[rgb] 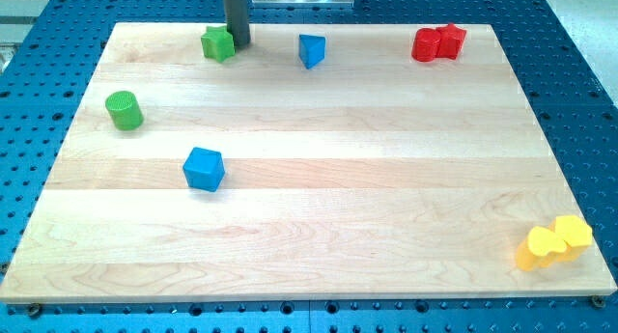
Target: Move the green star to the bottom center
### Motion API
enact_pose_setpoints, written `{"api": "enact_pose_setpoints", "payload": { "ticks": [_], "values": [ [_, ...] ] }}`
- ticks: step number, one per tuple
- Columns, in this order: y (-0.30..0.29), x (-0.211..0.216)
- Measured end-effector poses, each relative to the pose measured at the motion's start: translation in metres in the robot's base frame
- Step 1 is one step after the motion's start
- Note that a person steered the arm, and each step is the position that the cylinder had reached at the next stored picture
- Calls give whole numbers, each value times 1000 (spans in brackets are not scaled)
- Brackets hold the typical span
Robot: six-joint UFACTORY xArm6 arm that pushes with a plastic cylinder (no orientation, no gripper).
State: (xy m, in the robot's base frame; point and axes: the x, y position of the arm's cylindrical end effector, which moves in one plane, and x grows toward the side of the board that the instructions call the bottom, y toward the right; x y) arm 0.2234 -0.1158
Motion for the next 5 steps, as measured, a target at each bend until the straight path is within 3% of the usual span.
{"api": "enact_pose_setpoints", "payload": {
  "ticks": [1, 2, 3, 5],
  "values": [
    [-52, 36],
    [-105, 105],
    [-131, 118],
    [-125, 96]
  ]
}}
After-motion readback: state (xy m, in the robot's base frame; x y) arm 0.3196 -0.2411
